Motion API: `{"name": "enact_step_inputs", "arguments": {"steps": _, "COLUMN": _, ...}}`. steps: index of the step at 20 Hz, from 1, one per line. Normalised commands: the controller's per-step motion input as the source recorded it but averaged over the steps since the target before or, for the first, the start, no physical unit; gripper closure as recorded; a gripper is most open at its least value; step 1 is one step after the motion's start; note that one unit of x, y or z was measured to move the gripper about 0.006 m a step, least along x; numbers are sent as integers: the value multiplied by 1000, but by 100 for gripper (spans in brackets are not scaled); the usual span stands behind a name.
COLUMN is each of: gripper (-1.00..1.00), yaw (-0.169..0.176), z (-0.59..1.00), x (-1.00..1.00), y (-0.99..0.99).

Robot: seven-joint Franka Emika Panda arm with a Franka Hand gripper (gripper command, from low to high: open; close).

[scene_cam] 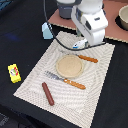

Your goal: Interact with the objects in diverse but meaningful ways.

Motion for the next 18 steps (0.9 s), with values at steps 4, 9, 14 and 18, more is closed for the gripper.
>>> {"name": "enact_step_inputs", "arguments": {"steps": 4, "gripper": -100, "yaw": -120, "z": 649, "x": -162, "y": 758}}
{"name": "enact_step_inputs", "arguments": {"steps": 9, "gripper": -100, "yaw": -78, "z": 454, "x": -197, "y": 861}}
{"name": "enact_step_inputs", "arguments": {"steps": 14, "gripper": -100, "yaw": -75, "z": 510, "x": -93, "y": 894}}
{"name": "enact_step_inputs", "arguments": {"steps": 18, "gripper": -100, "yaw": -121, "z": 318, "x": -30, "y": 774}}
